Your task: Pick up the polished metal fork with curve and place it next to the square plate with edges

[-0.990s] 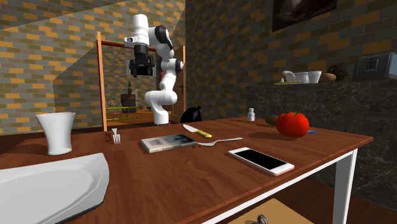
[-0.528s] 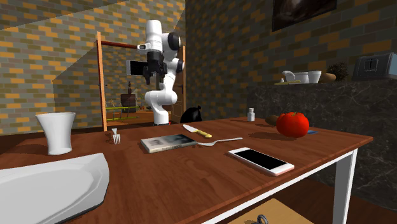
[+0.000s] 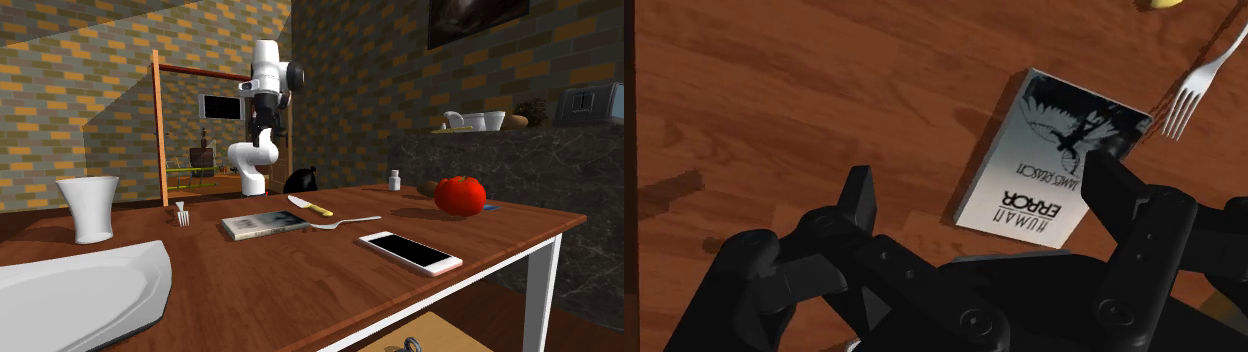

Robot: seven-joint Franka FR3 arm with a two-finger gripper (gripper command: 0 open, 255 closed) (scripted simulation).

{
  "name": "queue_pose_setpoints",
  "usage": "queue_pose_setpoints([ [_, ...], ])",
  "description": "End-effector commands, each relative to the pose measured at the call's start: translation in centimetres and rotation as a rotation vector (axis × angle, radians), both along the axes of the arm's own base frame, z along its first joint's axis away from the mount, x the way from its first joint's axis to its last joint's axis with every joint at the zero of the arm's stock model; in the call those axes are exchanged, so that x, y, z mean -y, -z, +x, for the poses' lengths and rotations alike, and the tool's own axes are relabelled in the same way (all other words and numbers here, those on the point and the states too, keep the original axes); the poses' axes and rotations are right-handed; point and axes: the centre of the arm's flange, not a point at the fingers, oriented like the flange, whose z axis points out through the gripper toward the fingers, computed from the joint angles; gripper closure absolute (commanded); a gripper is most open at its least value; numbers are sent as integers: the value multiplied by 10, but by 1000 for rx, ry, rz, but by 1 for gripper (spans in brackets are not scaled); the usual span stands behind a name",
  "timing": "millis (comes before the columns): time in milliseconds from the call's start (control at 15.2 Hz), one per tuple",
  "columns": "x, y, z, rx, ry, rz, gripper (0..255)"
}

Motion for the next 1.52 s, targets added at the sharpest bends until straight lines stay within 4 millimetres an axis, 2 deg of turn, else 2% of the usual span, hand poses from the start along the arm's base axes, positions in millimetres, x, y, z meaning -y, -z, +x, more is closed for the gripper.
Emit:
queue_pose_setpoints([
  [0, -22, 12, 8, -5, 39, -1, 0],
  [726, -141, 82, 69, -35, 233, -13, 0],
  [1452, -245, 155, 150, -65, 428, -26, 0],
])
